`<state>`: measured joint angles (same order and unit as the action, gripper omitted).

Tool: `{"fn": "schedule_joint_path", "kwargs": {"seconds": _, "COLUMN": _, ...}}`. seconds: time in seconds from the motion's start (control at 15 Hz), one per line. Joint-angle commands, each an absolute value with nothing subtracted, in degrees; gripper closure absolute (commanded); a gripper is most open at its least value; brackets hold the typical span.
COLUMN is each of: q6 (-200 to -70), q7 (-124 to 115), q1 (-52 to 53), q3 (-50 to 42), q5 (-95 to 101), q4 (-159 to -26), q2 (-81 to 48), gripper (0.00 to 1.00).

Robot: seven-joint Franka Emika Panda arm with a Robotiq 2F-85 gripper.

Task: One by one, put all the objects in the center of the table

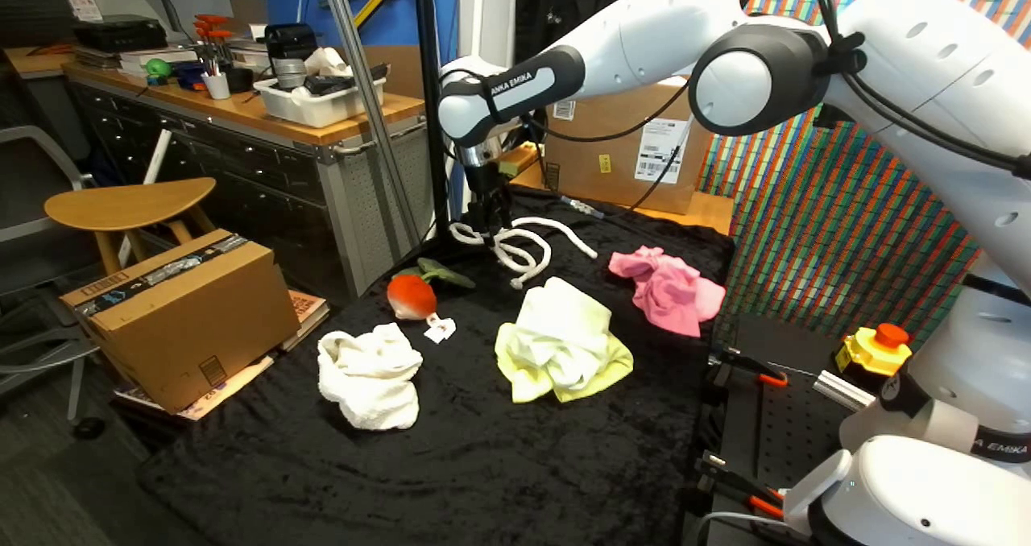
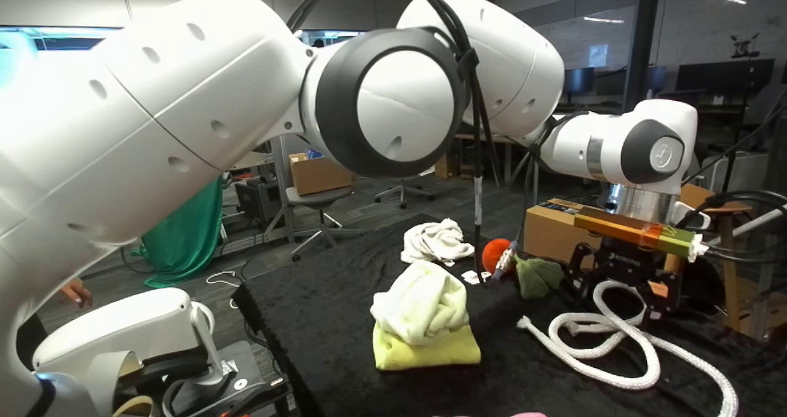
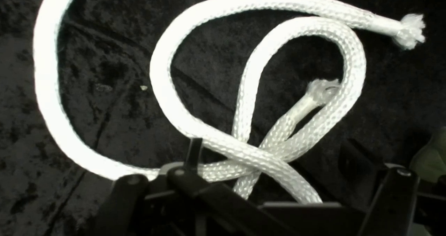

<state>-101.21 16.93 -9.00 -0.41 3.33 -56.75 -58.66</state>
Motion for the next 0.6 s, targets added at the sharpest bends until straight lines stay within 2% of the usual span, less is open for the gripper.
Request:
{"fn": "schedule_joint_path", "kwargs": {"seconds": 0.0, "q6": -101.8, "q7": 17.4, "q1": -7.3, "q3": -0.5, "q5": 4.4, "q4": -55.5, "q2": -60.3, "gripper": 0.0}}
{"fn": "schedule_joint_path", "kwargs": {"seconds": 0.2, "q6": -100.9, "q7": 17.6, "q1": -7.5, "q3": -0.4, "q5": 4.1, "q4": -54.8, "q2": -60.5, "gripper": 0.0}}
{"fn": "schedule_joint_path", "kwargs": {"seconds": 0.27, "q6": -101.7, "q7": 17.7, "q1": -7.6, "q3": -0.3, "q5": 4.0, "q4": -55.6, "q2": -60.3, "gripper": 0.2}}
{"fn": "schedule_joint_path", "kwargs": {"seconds": 0.53, "q6": -102.4, "q7": 17.5, "q1": -7.9, "q3": 0.0, "q5": 3.3, "q4": -56.5, "q2": -59.8, "gripper": 0.5}}
